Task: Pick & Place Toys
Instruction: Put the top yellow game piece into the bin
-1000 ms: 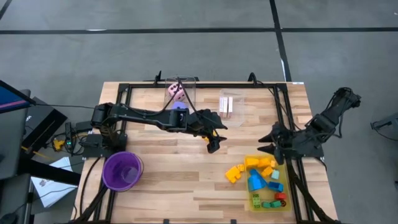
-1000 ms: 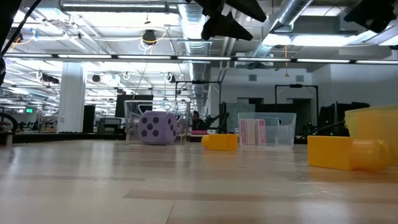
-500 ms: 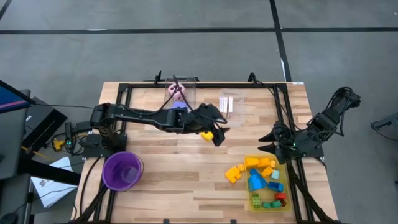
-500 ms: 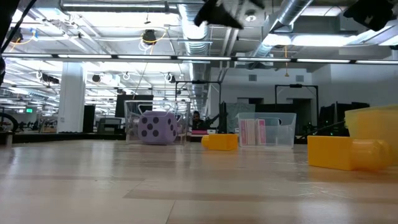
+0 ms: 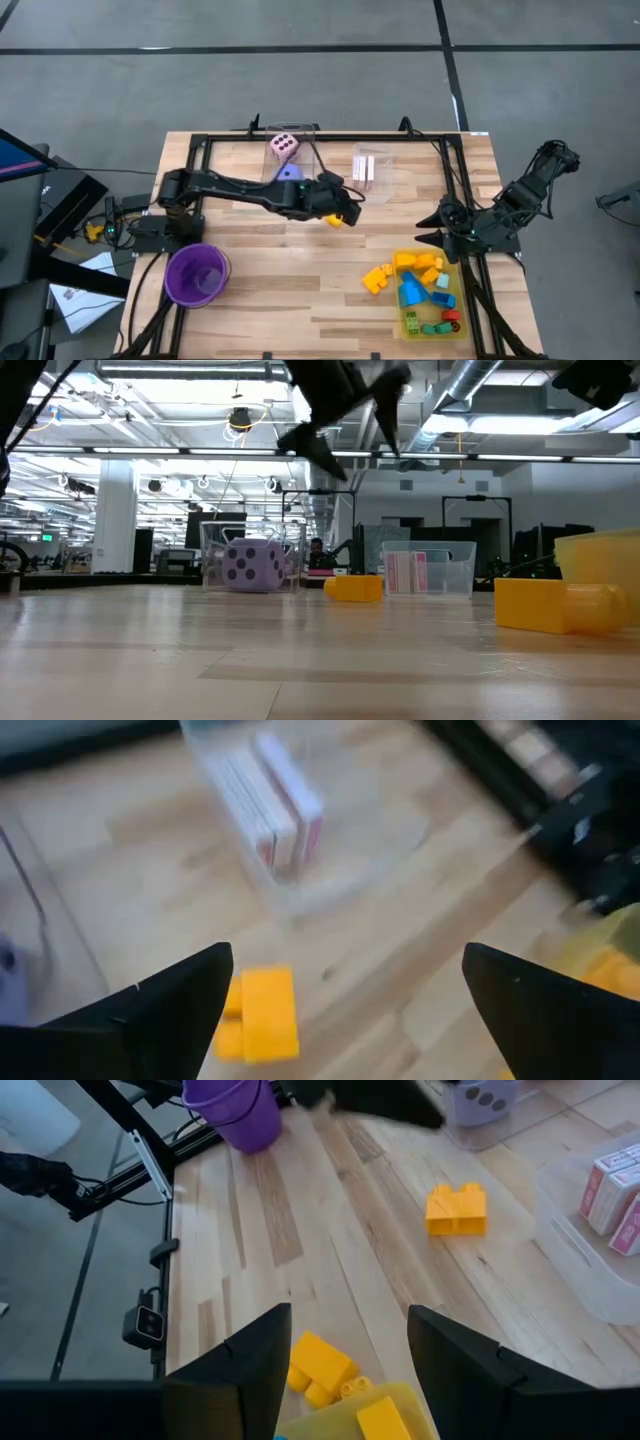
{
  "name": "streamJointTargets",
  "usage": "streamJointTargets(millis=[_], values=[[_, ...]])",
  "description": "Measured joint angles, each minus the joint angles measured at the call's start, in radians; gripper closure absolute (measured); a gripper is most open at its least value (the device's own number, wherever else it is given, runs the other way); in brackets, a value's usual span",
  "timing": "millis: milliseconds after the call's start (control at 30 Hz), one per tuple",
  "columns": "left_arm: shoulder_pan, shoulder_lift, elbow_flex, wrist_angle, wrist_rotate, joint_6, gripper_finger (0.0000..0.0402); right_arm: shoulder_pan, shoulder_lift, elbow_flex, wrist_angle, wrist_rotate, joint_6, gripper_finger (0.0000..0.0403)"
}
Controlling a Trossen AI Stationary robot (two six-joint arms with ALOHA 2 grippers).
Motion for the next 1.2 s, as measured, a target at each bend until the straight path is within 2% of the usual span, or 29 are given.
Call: streamJointTargets(millis=[300,667,1200], values=[[0.001,0.153,0.0,-0.027,0.098,-0.061,0.001,0.0,0.001,0.0,0.0,0.0,0.008,0.0209],[0.009,0.211,0.0,-0.049,0.097,-0.147,0.0012,0.0,0.001,0.0,-0.005,0.0,0.017,0.0209],[0.021,0.289,0.0,-0.062,0.111,-0.176,0.0017,0.0,0.002,0.0,-0.008,0.0,0.018,0.0209]])
